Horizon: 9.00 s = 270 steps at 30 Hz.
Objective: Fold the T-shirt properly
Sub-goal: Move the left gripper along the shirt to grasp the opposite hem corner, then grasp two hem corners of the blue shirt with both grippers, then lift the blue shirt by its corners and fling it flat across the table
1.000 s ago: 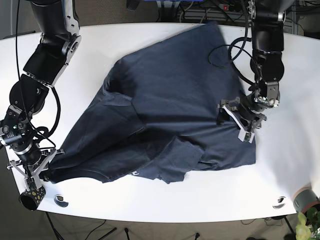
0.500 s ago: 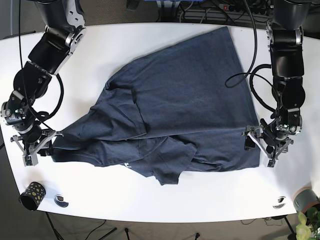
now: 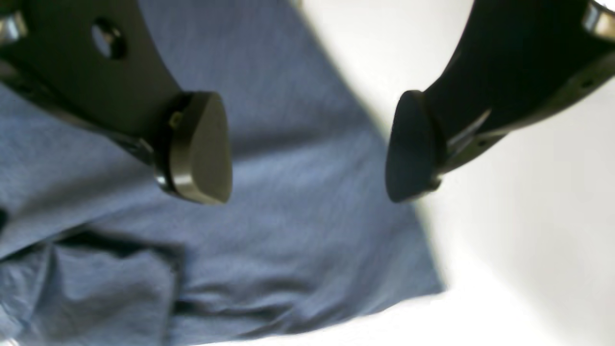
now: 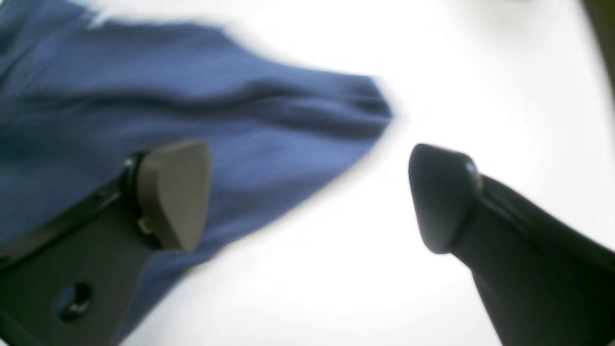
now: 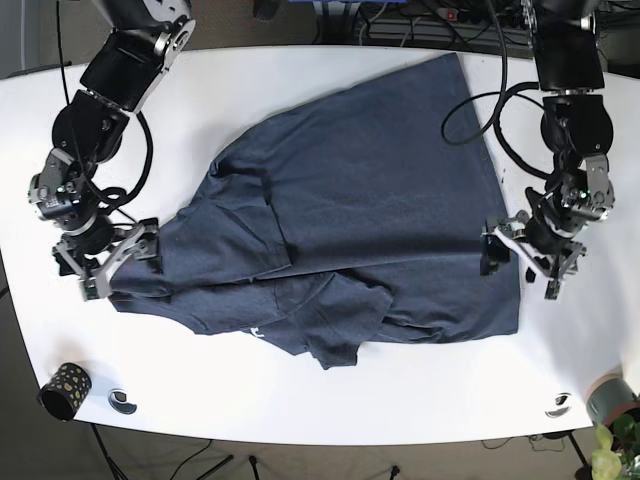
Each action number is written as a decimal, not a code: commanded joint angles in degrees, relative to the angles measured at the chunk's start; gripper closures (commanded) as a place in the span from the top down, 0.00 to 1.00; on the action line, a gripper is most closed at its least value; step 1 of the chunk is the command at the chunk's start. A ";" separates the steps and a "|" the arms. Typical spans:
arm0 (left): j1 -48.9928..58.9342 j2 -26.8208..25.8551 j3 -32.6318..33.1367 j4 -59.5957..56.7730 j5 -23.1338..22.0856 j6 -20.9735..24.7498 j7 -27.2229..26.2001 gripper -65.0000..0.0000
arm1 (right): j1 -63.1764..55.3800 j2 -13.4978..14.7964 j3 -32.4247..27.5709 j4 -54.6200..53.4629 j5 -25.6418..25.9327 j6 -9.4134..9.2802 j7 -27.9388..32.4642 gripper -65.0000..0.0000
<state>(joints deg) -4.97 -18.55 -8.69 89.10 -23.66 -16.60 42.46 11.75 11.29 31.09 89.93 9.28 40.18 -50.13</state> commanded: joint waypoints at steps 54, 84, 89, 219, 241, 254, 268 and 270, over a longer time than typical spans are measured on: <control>25.41 11.20 8.73 8.53 3.57 -0.06 2.25 0.71 | 10.45 6.69 0.78 -36.44 3.07 -12.10 20.99 0.82; 18.38 -6.47 -3.14 9.67 3.84 -0.23 2.51 0.71 | -3.35 -7.64 0.78 1.89 3.16 -4.62 -4.77 0.82; 18.38 -3.21 -8.59 13.63 3.84 -0.23 2.51 0.71 | -3.97 -7.64 1.39 1.19 3.16 -1.19 -4.16 0.82; -38.68 -1.19 -11.14 -1.23 9.81 -17.29 15.26 0.01 | 38.67 2.38 -4.15 -18.94 2.46 -0.18 -8.29 0.00; -52.83 -3.83 -11.93 -14.77 9.29 -17.55 20.97 0.01 | 50.27 4.40 -5.38 -20.79 3.16 -0.18 -10.93 0.00; -21.71 -3.56 -24.41 -4.40 -0.03 -17.47 28.62 0.01 | 23.64 0.89 3.77 -2.94 3.34 -0.18 -20.42 0.00; 3.26 -2.60 -26.61 4.57 -1.26 -18.70 28.88 0.01 | 1.13 -1.75 8.51 4.71 10.28 -0.18 -20.77 0.00; 5.81 -2.51 -26.78 4.57 -1.26 -20.63 28.88 0.01 | -1.24 -2.81 10.18 4.79 10.28 -0.18 -20.77 0.00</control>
<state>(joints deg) 0.82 -19.75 -35.00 92.42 -25.21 -35.94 72.36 10.20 8.38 40.29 93.41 19.42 39.99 -72.12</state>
